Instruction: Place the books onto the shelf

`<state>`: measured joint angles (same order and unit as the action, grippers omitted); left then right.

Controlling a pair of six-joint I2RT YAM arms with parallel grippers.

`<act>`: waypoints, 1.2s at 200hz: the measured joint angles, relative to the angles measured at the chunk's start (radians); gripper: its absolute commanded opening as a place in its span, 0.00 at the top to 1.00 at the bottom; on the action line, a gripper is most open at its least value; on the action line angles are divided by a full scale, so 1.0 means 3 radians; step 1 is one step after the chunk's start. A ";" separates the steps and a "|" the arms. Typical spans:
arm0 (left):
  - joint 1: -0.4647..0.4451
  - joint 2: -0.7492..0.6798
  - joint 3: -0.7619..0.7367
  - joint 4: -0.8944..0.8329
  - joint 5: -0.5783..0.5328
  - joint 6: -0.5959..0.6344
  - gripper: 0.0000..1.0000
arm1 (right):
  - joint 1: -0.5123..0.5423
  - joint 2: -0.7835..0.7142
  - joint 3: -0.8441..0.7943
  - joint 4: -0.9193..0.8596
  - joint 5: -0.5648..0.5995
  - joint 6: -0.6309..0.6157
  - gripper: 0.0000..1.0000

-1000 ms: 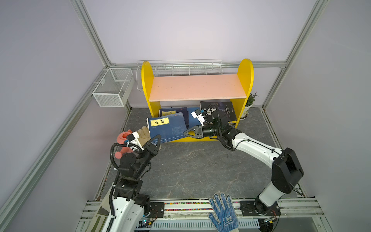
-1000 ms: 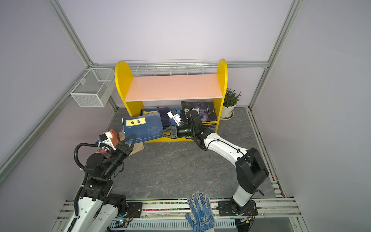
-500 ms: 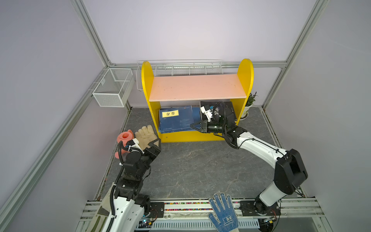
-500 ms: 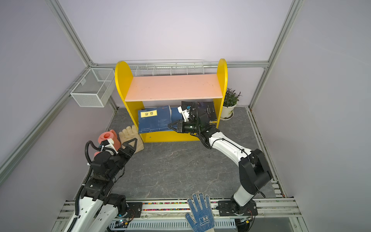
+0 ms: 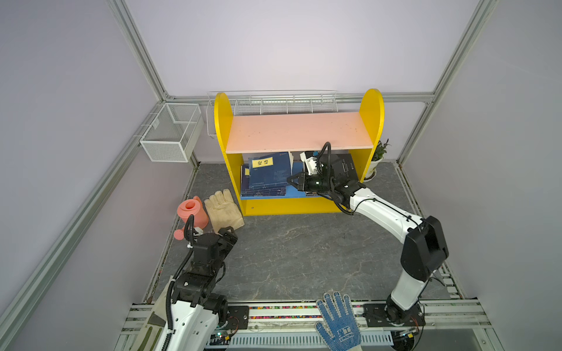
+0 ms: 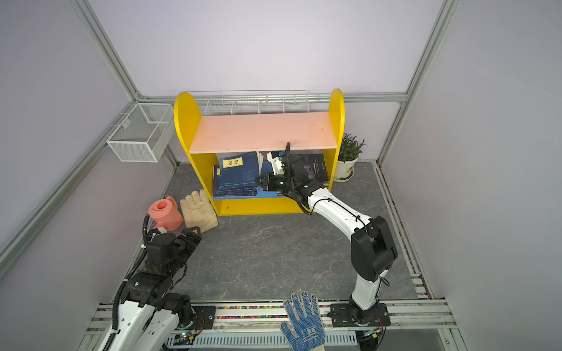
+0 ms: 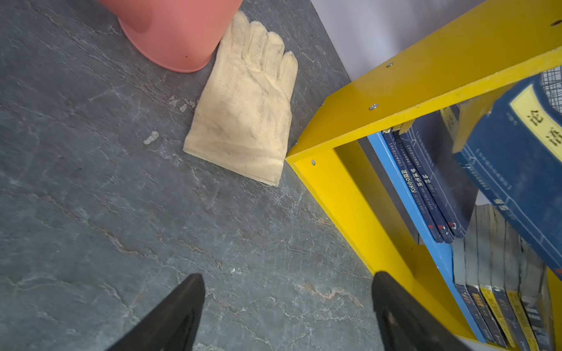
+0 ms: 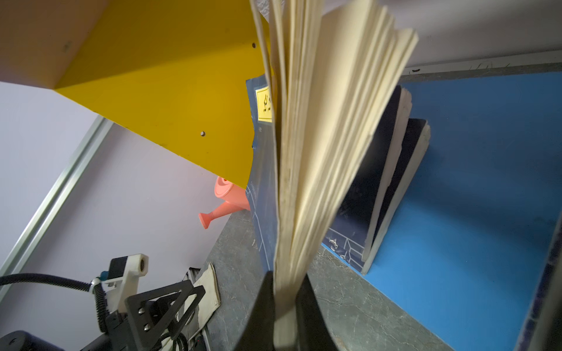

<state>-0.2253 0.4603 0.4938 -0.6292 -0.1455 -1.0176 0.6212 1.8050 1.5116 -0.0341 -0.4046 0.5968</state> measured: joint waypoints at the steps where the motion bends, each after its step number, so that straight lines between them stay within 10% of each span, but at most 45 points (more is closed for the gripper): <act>1: 0.0000 0.0000 0.0000 -0.0004 -0.0001 -0.0001 0.14 | 0.0004 0.0008 0.0003 0.0000 0.0000 0.0000 0.91; 99: 0.0000 0.0010 0.0000 -0.0070 -0.0014 0.0000 0.14 | 0.0156 0.0476 0.0430 -0.0028 0.0088 0.0033 0.88; 164: 0.0000 0.0090 0.0000 -0.0065 0.0015 0.0001 0.14 | 0.0164 0.0533 0.0530 -0.0145 0.0376 0.0051 0.34; 240: 0.0000 0.0134 0.0000 -0.0041 0.0052 0.0000 0.14 | 0.0189 0.0530 0.0567 -0.0292 0.0730 0.0039 0.18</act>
<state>-0.2253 0.5003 0.4938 -0.6415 -0.1299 -1.0176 0.6781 1.9640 1.6817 -0.1219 -0.1856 0.6086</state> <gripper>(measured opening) 0.860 0.815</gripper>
